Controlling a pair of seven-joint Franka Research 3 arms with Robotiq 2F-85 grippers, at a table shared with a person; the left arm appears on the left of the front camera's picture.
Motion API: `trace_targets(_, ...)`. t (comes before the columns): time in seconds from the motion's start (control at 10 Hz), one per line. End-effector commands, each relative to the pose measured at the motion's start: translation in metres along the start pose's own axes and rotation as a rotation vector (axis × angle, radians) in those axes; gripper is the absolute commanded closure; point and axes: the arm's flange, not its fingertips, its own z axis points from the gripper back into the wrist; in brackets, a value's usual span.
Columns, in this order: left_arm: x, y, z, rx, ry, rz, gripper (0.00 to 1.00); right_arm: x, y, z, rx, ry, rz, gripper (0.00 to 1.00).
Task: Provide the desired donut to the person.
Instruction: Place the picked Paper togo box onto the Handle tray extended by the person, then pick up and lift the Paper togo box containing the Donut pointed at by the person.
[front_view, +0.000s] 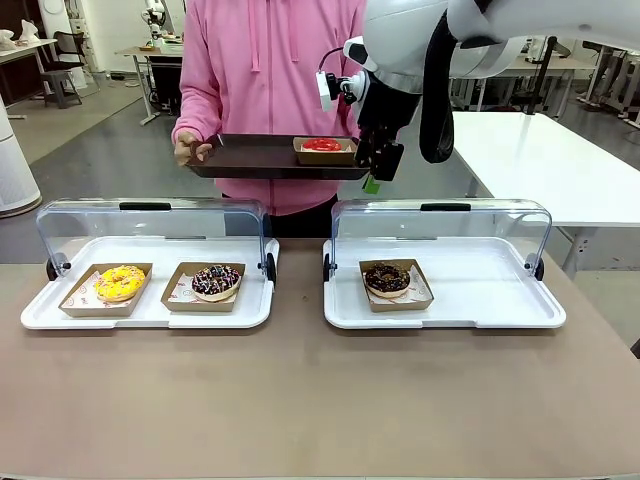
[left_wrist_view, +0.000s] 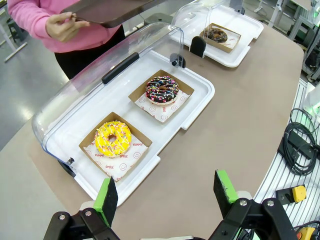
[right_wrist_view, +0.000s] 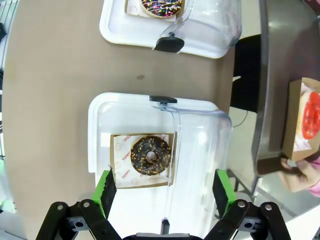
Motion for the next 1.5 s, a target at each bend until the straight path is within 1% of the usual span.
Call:
trace_targets(0.0, -0.0006, 0.0005, 0.0006, -0.006, -0.012, 0.006, 0.0, -0.0001, -0.0003, -0.001, -0.003, 0.008, 0.005, 0.0)
trace_targets(1.4, -0.0006, 0.0005, 0.0006, -0.006, -0.012, 0.006, 0.0, 0.0, 0.0, 0.0, 0.0, 0.0, 0.0, 0.0)
